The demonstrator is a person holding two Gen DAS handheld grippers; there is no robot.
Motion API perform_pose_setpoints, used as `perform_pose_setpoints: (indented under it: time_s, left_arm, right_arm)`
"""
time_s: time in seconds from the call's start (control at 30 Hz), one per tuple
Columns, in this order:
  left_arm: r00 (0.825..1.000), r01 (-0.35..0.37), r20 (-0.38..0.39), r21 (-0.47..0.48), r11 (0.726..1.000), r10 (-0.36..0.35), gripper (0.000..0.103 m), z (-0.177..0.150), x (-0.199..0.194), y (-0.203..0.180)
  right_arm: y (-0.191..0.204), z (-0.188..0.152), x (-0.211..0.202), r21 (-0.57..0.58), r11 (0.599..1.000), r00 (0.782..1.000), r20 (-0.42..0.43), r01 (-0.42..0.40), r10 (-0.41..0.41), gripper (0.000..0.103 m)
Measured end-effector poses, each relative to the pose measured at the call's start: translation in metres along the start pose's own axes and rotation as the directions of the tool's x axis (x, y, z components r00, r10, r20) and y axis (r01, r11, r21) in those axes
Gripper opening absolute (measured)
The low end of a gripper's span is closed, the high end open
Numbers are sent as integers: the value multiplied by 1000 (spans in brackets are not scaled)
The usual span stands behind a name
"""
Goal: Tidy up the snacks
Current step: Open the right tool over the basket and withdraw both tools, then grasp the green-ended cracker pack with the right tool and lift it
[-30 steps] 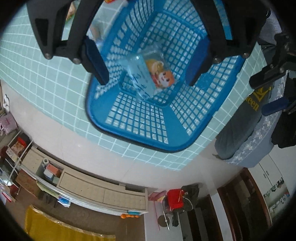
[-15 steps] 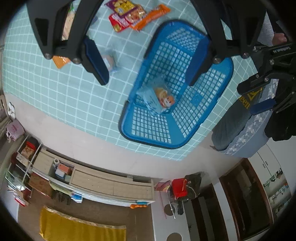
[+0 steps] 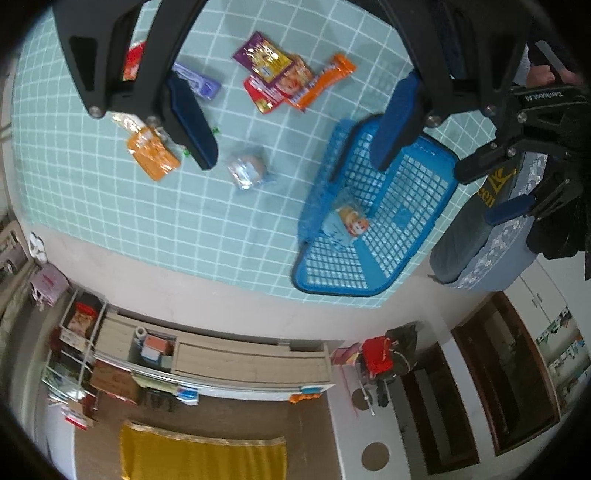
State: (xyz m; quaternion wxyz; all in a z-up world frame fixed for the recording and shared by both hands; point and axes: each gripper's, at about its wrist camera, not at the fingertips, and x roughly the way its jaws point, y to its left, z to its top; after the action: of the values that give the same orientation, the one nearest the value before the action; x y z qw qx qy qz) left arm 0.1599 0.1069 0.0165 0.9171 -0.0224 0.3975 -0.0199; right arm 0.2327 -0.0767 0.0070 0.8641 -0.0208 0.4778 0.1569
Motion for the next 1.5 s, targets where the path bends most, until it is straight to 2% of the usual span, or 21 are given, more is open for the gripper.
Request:
perform_pose_setpoints:
  time_s: [0.33,0.67,0.9,0.93,0.97,1.03,1.33,1.5]
  left_arm:
    - [999,48,-21,37,998,-47,83,-1,12,-52]
    - [994,95,-63,83,992,-90,83,-14,35,-99]
    - [989,103,-120,104,989,-90,83,-32,61,-122]
    - [988,103,-128,110,989,-89,83,-35,65,-125]
    - [987,103,-132,113,988,-88,83,-38,67,-127]
    - [987,104,-135,110,988,-89,83,-43,73,-129]
    - [978,111,-182,65,992,-98,83,-56,106,-140]
    - [972,89,-225,78,993,-69,83,-61,130,-150]
  right_arm:
    - [-43,-26,-24,46,998,999,19,46,-47,88]
    - [-80,-57,-20,80,995,998,-10,62,-61,88]
    - [-102,-78,-4,83,994,997,-36,72,-69,88]
    - [-105,-81,-2,83,994,997,-39,72,-69,90]
    - [-110,-85,1,86,994,997,-41,68,-65,98]
    - [-116,-90,5,91,994,997,-46,60,-56,103]
    - [-138,-106,36,28,996,992,-93,84,-81,103]
    - [-148,-110,64,-10,999,987,-155,51,-51,103]
